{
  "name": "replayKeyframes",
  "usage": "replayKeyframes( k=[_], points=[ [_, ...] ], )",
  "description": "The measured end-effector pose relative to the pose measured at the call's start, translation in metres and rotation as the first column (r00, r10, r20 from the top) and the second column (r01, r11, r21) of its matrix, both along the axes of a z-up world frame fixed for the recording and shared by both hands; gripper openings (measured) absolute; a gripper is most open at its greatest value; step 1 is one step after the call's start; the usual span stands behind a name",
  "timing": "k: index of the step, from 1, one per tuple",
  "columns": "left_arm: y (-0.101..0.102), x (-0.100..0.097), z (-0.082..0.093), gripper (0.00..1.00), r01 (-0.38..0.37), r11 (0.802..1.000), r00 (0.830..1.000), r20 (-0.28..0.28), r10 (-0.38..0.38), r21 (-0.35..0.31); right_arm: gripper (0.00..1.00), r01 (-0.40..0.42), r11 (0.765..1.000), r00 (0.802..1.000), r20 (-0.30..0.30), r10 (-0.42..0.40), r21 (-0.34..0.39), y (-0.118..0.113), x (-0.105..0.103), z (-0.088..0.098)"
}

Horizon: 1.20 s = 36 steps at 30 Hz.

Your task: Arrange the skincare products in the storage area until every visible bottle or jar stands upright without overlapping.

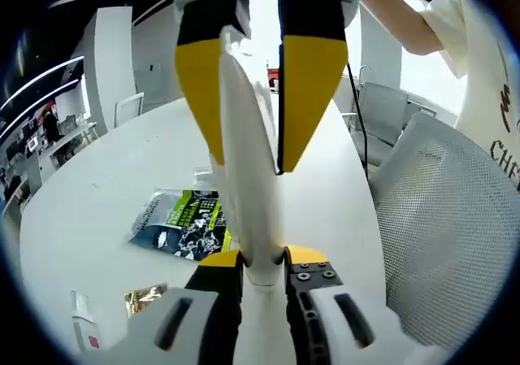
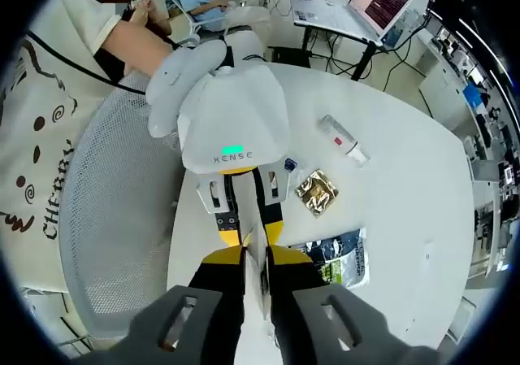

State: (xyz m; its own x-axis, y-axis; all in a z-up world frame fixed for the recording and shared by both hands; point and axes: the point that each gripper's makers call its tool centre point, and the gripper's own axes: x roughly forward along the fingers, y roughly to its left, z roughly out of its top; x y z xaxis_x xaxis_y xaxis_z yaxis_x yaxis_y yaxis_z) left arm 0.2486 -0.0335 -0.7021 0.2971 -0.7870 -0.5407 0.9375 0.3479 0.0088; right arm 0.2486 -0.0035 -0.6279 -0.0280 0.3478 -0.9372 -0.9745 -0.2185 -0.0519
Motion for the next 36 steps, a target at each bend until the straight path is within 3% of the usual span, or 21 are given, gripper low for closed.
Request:
replayKeyframes(
  k=[8, 23, 27, 36],
  points=[
    [0.001, 0.013, -0.002, 0.16, -0.019, 1.0, 1.0, 0.004, 0.019, 0.003, 0.09, 0.018, 1.0, 1.0, 0.018, -0.018, 0.004, 0.0, 0.014, 0.0],
    [0.011, 0.036, -0.031, 0.15, -0.029, 0.996, 0.999, -0.029, 0.032, 0.084, 0.08, 0.081, 0.996, 0.997, 0.018, -0.081, 0.03, 0.003, 0.036, -0.001],
    [0.011, 0.034, -0.025, 0.16, -0.003, 0.996, 1.0, 0.008, 0.003, 0.094, 0.08, 0.102, 0.994, 0.995, -0.004, -0.102, 0.035, 0.003, 0.037, -0.001],
    [0.008, 0.036, -0.011, 0.17, -0.013, 0.999, 1.0, 0.014, 0.013, 0.031, 0.08, 0.126, 0.992, 0.992, -0.027, -0.126, 0.02, 0.003, 0.036, -0.001]
  ],
)
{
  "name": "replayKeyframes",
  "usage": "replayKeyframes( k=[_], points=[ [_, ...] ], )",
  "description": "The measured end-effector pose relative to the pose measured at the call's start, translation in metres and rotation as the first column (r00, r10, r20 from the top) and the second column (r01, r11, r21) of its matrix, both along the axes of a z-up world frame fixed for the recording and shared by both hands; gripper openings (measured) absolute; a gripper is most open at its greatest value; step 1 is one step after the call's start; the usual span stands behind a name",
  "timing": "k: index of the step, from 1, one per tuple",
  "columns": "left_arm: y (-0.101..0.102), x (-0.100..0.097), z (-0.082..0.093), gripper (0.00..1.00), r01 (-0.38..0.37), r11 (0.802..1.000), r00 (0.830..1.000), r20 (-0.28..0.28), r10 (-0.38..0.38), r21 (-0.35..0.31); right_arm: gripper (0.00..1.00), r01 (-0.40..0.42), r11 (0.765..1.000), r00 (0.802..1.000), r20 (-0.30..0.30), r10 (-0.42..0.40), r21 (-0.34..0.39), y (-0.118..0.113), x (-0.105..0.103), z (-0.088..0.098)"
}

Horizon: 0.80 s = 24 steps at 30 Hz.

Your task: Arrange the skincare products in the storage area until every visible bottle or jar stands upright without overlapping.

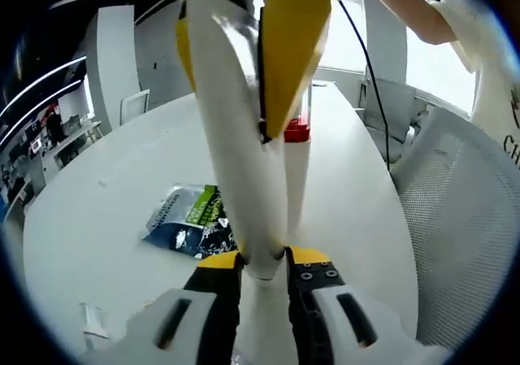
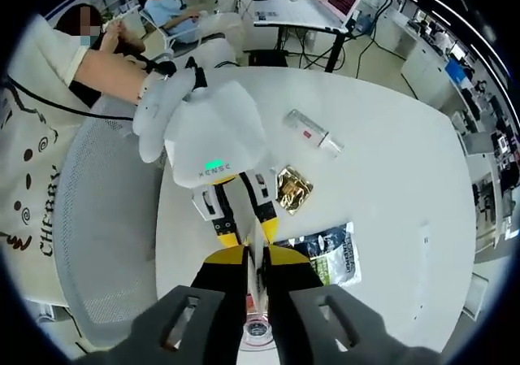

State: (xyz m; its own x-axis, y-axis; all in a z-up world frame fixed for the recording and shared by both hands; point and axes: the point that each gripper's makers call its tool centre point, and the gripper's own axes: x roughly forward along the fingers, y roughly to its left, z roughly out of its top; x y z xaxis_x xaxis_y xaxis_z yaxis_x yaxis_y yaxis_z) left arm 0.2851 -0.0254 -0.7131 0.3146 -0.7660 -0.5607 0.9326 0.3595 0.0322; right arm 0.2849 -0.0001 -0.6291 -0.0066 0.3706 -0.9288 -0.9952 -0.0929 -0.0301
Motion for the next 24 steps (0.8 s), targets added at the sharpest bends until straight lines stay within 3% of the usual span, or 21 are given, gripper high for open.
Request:
replayKeyframes(
  k=[3, 21, 24],
  points=[
    [-0.002, -0.004, 0.0, 0.17, 0.017, 1.0, 1.0, -0.017, -0.017, 0.006, 0.08, 0.001, 1.0, 1.0, -0.007, -0.001, -0.003, 0.0, 0.0, 0.0],
    [-0.01, -0.007, -0.001, 0.17, 0.049, 0.999, 0.999, -0.003, -0.049, 0.018, 0.11, -0.039, 0.998, 0.999, 0.031, 0.04, -0.044, -0.013, -0.002, -0.006],
    [-0.01, -0.007, -0.001, 0.17, 0.049, 0.999, 0.999, -0.008, -0.049, 0.018, 0.18, -0.043, 0.998, 0.998, 0.044, 0.045, -0.052, -0.014, 0.0, -0.008]
  ],
)
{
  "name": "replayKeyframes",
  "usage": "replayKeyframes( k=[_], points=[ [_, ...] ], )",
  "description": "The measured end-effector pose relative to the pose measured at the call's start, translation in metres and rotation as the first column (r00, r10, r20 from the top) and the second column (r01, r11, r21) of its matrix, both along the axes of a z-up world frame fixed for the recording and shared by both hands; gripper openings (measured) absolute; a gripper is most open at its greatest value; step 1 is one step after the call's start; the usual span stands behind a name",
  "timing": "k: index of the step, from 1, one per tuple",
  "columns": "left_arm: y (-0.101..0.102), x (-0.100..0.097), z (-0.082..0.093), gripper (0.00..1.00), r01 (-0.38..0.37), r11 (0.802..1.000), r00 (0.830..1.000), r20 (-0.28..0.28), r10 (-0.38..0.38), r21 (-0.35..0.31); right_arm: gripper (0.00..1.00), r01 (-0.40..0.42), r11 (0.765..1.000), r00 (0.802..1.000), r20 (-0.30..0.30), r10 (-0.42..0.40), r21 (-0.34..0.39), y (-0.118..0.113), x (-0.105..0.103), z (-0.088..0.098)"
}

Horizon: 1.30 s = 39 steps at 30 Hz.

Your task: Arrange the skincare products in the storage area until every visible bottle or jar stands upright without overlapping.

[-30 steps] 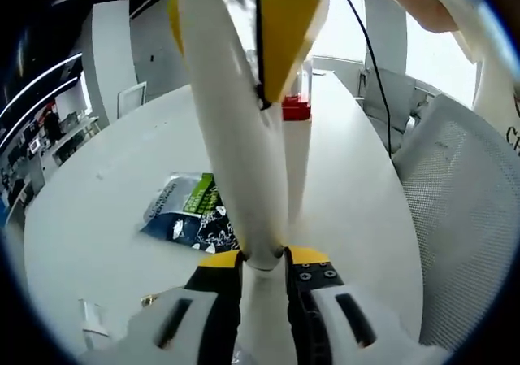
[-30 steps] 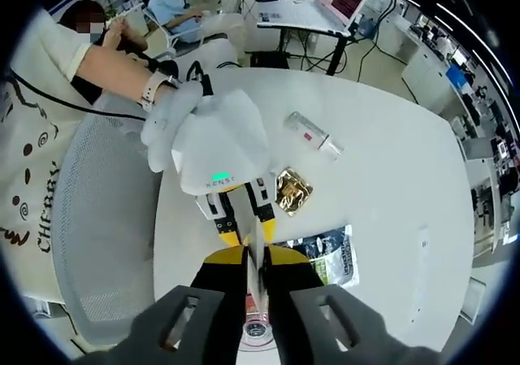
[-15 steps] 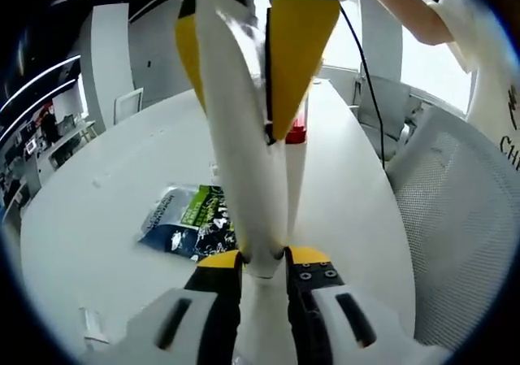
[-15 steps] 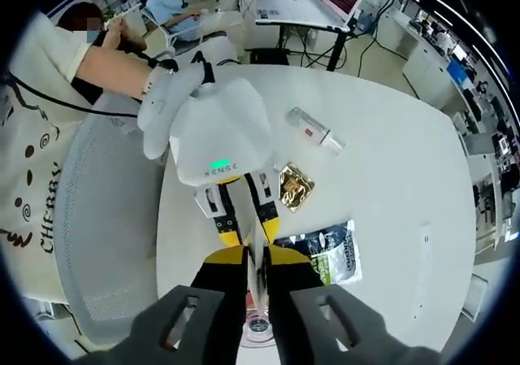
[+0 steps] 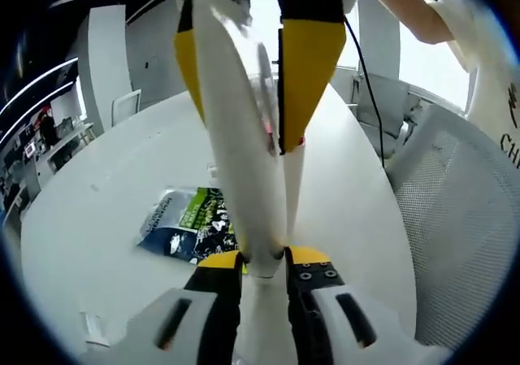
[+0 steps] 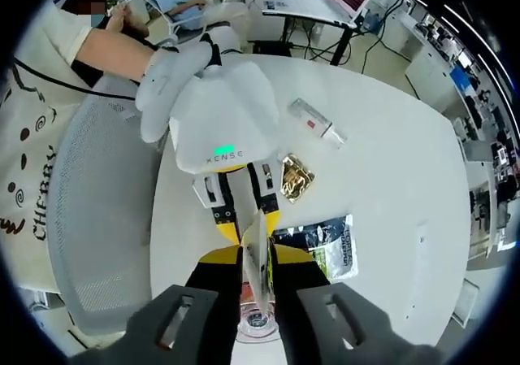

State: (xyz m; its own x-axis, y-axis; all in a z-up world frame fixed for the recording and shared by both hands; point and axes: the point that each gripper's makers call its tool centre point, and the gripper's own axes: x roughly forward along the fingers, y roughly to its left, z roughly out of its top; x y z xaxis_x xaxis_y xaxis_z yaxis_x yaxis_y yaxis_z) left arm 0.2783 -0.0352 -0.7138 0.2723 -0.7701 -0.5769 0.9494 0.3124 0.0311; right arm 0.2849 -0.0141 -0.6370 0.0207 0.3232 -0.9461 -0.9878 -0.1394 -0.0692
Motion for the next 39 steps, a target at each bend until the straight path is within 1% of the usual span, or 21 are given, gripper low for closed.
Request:
replayKeyframes(
  k=[2, 5, 8, 9, 12, 13, 15, 16, 17, 20, 21, 23, 25, 28, 32, 33, 35, 39],
  points=[
    [0.0, 0.0, 0.0, 0.17, 0.003, 1.0, 1.0, 0.001, -0.003, 0.002, 0.22, -0.001, 1.0, 1.0, 0.008, 0.001, 0.007, 0.0, 0.001, 0.001],
    [0.0, 0.0, 0.0, 0.17, 0.006, 1.0, 1.0, 0.002, -0.006, 0.002, 0.32, -0.008, 1.0, 1.0, 0.015, 0.008, 0.021, -0.001, 0.0, 0.003],
    [-0.001, -0.001, 0.0, 0.17, 0.005, 1.0, 1.0, 0.0, -0.005, 0.001, 0.46, -0.007, 0.999, 1.0, 0.023, 0.006, 0.039, -0.001, -0.001, 0.006],
    [-0.001, 0.0, 0.0, 0.17, 0.004, 1.0, 1.0, -0.002, -0.004, 0.0, 0.51, 0.004, 0.999, 1.0, 0.025, -0.005, 0.05, -0.002, -0.001, 0.007],
    [0.0, 0.0, 0.0, 0.17, 0.005, 1.0, 1.0, -0.007, -0.005, -0.002, 0.59, 0.03, 0.996, 0.999, 0.028, -0.032, 0.087, -0.007, -0.003, 0.008],
    [0.0, 0.0, 0.0, 0.17, 0.005, 1.0, 1.0, -0.007, -0.005, -0.003, 0.62, 0.058, 0.994, 0.998, 0.031, -0.061, 0.093, -0.011, -0.003, 0.008],
    [0.0, -0.001, 0.0, 0.16, 0.01, 1.0, 1.0, -0.008, -0.01, -0.002, 0.65, 0.067, 0.993, 0.996, 0.05, -0.073, 0.102, -0.017, -0.003, 0.009],
    [0.0, -0.001, 0.0, 0.16, 0.012, 1.0, 1.0, -0.01, -0.012, -0.003, 0.67, 0.087, 0.99, 0.994, 0.052, -0.093, 0.111, -0.021, -0.003, 0.009],
    [0.0, -0.002, 0.0, 0.16, 0.013, 1.0, 1.0, -0.011, -0.013, -0.002, 0.68, 0.118, 0.984, 0.991, 0.047, -0.126, 0.136, -0.023, -0.003, 0.011],
    [0.0, -0.002, 0.0, 0.16, 0.023, 1.0, 1.0, -0.012, -0.023, 0.0, 0.69, 0.162, 0.972, 0.985, 0.04, -0.171, 0.169, -0.03, -0.002, 0.014],
    [0.0, -0.002, 0.0, 0.16, 0.024, 1.0, 1.0, -0.018, -0.024, -0.001, 0.7, 0.185, 0.965, 0.98, 0.041, -0.196, 0.184, -0.035, -0.002, 0.015],
    [0.001, 0.0, -0.001, 0.16, 0.03, 1.0, 0.999, -0.024, -0.03, -0.005, 0.7, 0.202, 0.959, 0.976, 0.045, -0.215, 0.2, -0.042, -0.003, 0.015],
    [0.0, -0.001, -0.001, 0.15, 0.04, 0.999, 0.999, -0.03, -0.04, -0.009, 0.69, 0.237, 0.946, 0.966, 0.05, -0.254, 0.219, -0.048, -0.003, 0.016],
    [-0.001, -0.004, -0.001, 0.15, 0.058, 0.998, 0.998, -0.031, -0.058, -0.013, 0.67, 0.265, 0.935, 0.959, 0.042, -0.282, 0.237, -0.056, -0.005, 0.015],
    [0.0, -0.003, -0.001, 0.15, 0.081, 0.997, 0.996, -0.03, -0.081, -0.015, 0.66, 0.321, 0.908, 0.941, 0.019, -0.338, 0.27, -0.069, -0.008, 0.015],
    [0.0, -0.003, -0.001, 0.15, 0.085, 0.996, 0.996, -0.03, -0.086, -0.015, 0.66, 0.341, 0.897, 0.934, 0.01, -0.358, 0.282, -0.072, -0.008, 0.015],
    [0.0, -0.003, -0.001, 0.15, 0.098, 0.995, 0.995, -0.034, -0.098, -0.017, 0.66, 0.362, 0.883, 0.925, 0.004, -0.38, 0.298, -0.078, -0.009, 0.016],
    [0.001, -0.003, -0.002, 0.15, 0.114, 0.993, 0.993, -0.032, -0.115, -0.014, 0.65, 0.389, 0.865, 0.913, -0.005, -0.409, 0.317, -0.086, -0.014, 0.015]
  ],
)
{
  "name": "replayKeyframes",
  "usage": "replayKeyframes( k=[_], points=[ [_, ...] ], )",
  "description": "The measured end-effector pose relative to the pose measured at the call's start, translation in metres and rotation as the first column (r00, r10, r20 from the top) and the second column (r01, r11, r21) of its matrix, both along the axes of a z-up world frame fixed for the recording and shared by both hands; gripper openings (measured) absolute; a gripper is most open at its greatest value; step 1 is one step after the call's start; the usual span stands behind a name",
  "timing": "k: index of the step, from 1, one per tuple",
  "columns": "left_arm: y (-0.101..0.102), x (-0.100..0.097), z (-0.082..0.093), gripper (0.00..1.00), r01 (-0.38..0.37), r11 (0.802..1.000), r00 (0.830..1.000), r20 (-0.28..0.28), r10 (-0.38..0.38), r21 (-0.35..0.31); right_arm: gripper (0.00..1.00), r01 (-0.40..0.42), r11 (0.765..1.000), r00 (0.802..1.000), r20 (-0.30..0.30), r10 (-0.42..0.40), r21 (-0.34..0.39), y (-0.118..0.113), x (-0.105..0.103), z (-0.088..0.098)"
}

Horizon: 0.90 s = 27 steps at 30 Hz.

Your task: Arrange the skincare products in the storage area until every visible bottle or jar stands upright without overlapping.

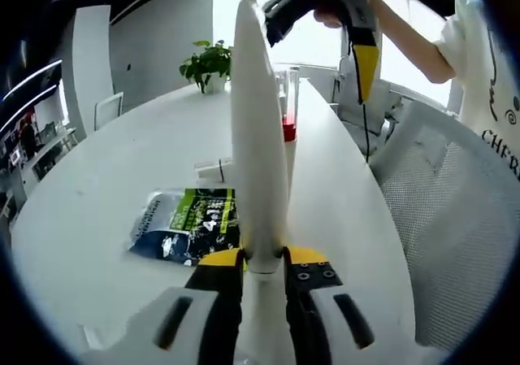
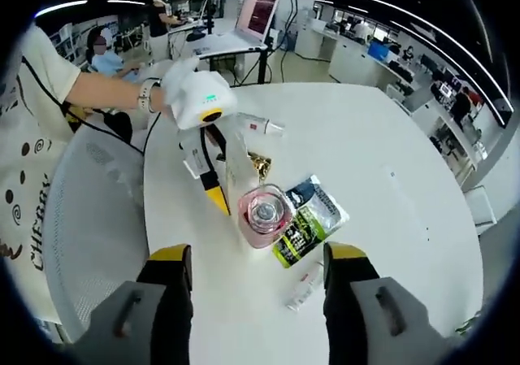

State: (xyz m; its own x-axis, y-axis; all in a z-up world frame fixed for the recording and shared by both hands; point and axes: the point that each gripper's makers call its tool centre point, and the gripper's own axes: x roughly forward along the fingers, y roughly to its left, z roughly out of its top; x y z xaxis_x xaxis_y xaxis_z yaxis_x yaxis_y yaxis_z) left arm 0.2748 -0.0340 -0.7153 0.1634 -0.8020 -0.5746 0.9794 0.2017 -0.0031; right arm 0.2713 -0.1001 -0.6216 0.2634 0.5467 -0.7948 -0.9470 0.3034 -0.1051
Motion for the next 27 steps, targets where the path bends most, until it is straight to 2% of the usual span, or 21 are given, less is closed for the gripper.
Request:
replayKeyframes(
  k=[7, 10, 13, 16, 21, 24, 26, 27],
  points=[
    [0.0, 0.0, 0.0, 0.16, 0.014, 1.0, 1.0, 0.02, -0.014, 0.002, 0.71, 0.056, 0.998, 0.998, -0.002, -0.056, 0.034, -0.004, -0.007, -0.007],
    [-0.002, 0.0, 0.003, 0.17, -0.005, 1.0, 1.0, 0.024, 0.005, -0.017, 0.75, 0.092, 0.994, 0.996, -0.005, -0.092, 0.066, -0.003, -0.011, -0.011],
    [-0.003, -0.001, 0.009, 0.2, -0.022, 0.998, 1.0, -0.003, 0.022, -0.057, 0.83, 0.122, 0.989, 0.993, -0.004, -0.122, 0.082, -0.003, -0.014, -0.015],
    [0.0, -0.003, 0.01, 0.23, -0.035, 0.999, 0.999, 0.002, 0.035, -0.039, 0.89, 0.147, 0.985, 0.989, -0.005, -0.147, 0.093, -0.003, -0.018, -0.017],
    [0.008, -0.005, 0.022, 0.37, -0.102, 0.993, 0.995, -0.003, 0.102, -0.056, 0.99, 0.207, 0.97, 0.978, 0.016, -0.21, 0.125, -0.006, -0.018, -0.02],
    [0.017, -0.006, 0.031, 0.46, -0.143, 0.987, 0.99, 0.003, 0.144, -0.069, 0.99, 0.229, 0.966, 0.972, 0.021, -0.233, 0.123, -0.01, -0.02, -0.02],
    [0.027, -0.007, 0.034, 0.5, -0.196, 0.978, 0.981, -0.023, 0.195, -0.067, 0.99, 0.239, 0.962, 0.97, 0.019, -0.244, 0.132, -0.012, -0.019, -0.02],
    [0.026, -0.01, 0.038, 0.56, -0.216, 0.973, 0.976, -0.039, 0.213, -0.087, 0.99, 0.241, 0.961, 0.969, 0.019, -0.246, 0.132, -0.013, -0.018, -0.02]
  ],
)
